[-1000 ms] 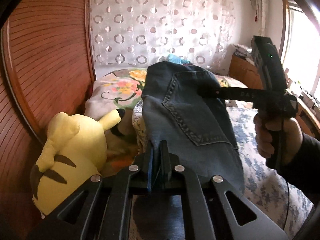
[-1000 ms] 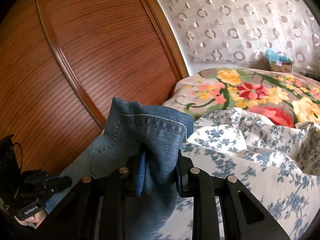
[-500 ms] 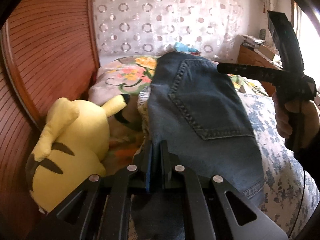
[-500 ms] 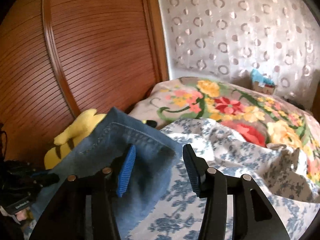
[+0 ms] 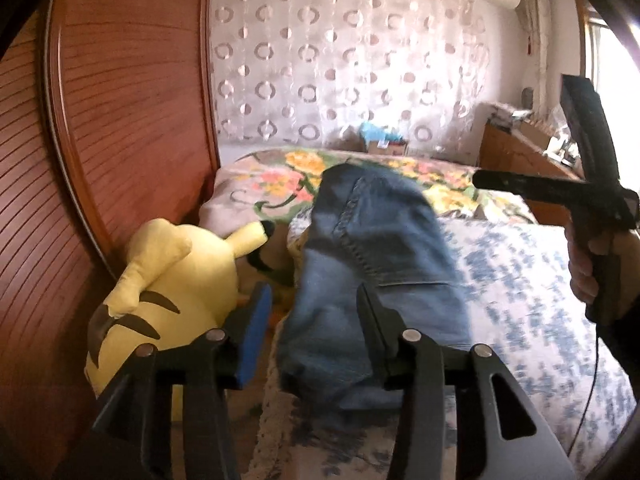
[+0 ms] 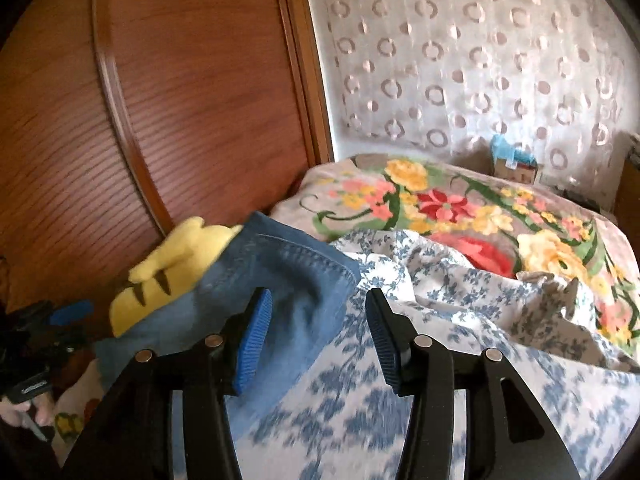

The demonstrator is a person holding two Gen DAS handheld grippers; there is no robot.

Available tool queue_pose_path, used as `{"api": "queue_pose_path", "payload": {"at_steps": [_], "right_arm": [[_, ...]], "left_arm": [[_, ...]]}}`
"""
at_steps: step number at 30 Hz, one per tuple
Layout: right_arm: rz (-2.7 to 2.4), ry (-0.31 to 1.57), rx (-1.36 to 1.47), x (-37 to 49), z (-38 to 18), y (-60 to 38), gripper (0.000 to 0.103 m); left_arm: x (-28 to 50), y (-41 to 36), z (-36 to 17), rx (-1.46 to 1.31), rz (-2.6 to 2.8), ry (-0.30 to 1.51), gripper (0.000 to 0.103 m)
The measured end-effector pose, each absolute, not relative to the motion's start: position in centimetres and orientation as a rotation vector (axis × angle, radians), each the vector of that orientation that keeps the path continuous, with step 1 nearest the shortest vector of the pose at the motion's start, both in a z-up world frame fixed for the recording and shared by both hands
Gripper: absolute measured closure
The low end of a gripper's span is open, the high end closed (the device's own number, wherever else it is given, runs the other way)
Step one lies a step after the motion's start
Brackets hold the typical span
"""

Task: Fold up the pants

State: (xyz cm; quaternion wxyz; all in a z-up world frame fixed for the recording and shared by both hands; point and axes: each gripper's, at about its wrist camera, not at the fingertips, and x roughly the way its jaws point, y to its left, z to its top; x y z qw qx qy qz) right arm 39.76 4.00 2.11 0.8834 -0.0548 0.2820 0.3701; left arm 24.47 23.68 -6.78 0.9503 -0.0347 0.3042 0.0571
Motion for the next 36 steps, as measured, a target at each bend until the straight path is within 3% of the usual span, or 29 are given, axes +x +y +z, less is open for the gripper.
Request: {"api": "queue_pose_path", "payload": {"at_steps": [3,13,17,36], "right_arm": [[0.781,0.554,-0.107,36.8,2.8,2.1,0.052],[0.770,0.516,-0.083,32.0,2.3,-2.0,0.052],[0.762,0.504,-0.067,30.3,2.7,-3.3,0.052],[0.702,0.428,-0.058,21.7,2.7,-8.7,0.052]], "left_arm": [[23.7,22.7,-5.9,-0.061,0.108,0.605,0.054],[20.9,18.8,-3.4,-0.040,0.020,0.547,0.022],[20.0,17.2,-2.6,-0.021,0.005,0.526,0.017],[15.1,9.4,-0.3,-0.014,-0.070,0.458,0.013]]}}
